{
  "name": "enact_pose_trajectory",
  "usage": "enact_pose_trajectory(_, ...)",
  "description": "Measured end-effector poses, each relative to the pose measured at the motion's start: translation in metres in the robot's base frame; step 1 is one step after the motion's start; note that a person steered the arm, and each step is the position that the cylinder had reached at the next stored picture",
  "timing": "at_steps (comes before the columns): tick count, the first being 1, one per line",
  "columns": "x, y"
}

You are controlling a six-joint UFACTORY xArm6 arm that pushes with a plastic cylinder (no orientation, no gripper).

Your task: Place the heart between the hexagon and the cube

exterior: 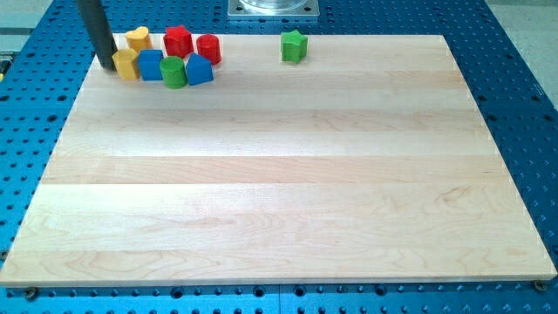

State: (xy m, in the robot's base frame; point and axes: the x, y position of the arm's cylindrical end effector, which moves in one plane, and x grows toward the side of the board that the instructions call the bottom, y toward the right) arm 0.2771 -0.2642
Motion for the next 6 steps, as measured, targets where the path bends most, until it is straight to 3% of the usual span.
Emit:
enact_pose_trajectory(1,-0.004,-0.013)
enact_pose_trajectory(2,-0.062,0.001)
enact_pose_trajectory(3,-0.085,0.018)
enact_pose_trajectory(4,-0.083,0.058)
enact_pose_trajectory(6,0.004,0.039)
